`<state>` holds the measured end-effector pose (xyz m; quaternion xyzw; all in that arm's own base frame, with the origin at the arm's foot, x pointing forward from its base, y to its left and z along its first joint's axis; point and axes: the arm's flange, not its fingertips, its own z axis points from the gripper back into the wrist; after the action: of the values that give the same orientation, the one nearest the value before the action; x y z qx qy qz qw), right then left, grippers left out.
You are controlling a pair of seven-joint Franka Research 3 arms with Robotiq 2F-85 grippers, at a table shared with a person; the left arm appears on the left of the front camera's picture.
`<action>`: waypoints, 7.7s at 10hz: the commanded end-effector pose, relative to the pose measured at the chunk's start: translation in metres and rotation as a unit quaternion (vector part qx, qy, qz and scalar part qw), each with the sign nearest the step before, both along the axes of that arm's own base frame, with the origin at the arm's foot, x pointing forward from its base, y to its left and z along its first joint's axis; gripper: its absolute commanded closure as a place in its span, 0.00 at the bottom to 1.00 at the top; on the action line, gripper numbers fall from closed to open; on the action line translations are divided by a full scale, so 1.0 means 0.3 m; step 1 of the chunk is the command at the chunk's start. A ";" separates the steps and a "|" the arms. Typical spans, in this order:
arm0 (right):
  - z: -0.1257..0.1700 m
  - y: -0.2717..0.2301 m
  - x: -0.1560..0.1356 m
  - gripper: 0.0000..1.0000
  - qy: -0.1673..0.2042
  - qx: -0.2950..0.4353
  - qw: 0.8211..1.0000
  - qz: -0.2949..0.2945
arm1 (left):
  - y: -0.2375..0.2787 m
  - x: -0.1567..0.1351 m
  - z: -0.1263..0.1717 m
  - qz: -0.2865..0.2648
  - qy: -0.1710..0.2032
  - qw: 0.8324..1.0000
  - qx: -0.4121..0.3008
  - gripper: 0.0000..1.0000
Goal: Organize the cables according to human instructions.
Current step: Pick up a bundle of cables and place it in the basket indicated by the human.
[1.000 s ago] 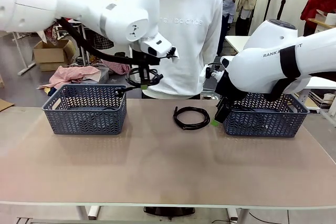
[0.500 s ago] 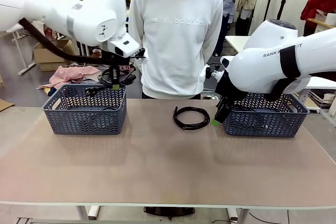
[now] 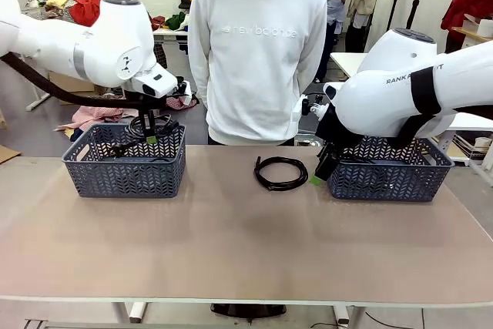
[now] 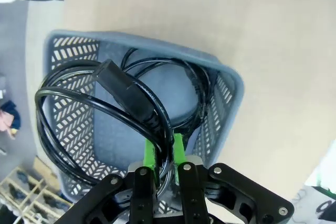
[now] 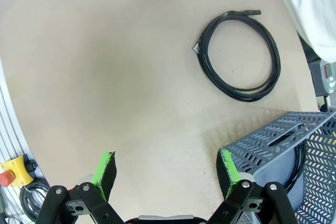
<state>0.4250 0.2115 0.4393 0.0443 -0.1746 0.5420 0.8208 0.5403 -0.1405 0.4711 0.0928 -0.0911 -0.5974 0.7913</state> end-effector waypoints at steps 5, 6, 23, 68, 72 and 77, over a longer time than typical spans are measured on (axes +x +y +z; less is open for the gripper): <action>0.002 -0.001 0.001 0.00 -0.003 -0.001 1.000 -0.002 | 0.062 0.055 -0.045 -0.012 -0.008 1.000 -0.015 1.00; 0.002 -0.001 0.001 0.00 -0.003 -0.001 1.000 -0.002 | 0.067 0.056 -0.044 -0.008 -0.010 1.000 -0.014 1.00; 0.002 -0.001 0.001 0.00 -0.003 -0.001 1.000 -0.002 | 0.059 0.046 -0.039 0.015 0.030 0.999 -0.022 0.00; 0.002 -0.001 0.001 0.00 -0.003 -0.001 1.000 -0.002 | -0.166 -0.376 0.035 -0.011 0.015 0.986 -0.164 0.00; 0.002 -0.001 0.001 0.00 -0.003 -0.001 1.000 -0.002 | -0.166 -0.376 0.035 -0.011 0.015 0.986 -0.164 0.00; 0.002 -0.001 0.001 0.00 -0.003 -0.001 1.000 -0.002 | -0.219 -0.361 0.049 0.052 0.021 0.987 -0.150 0.00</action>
<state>0.4250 0.2116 0.4392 0.0443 -0.1745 0.5421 0.8208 0.4282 -0.1966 0.4806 -0.0452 -0.1704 -0.5597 0.8098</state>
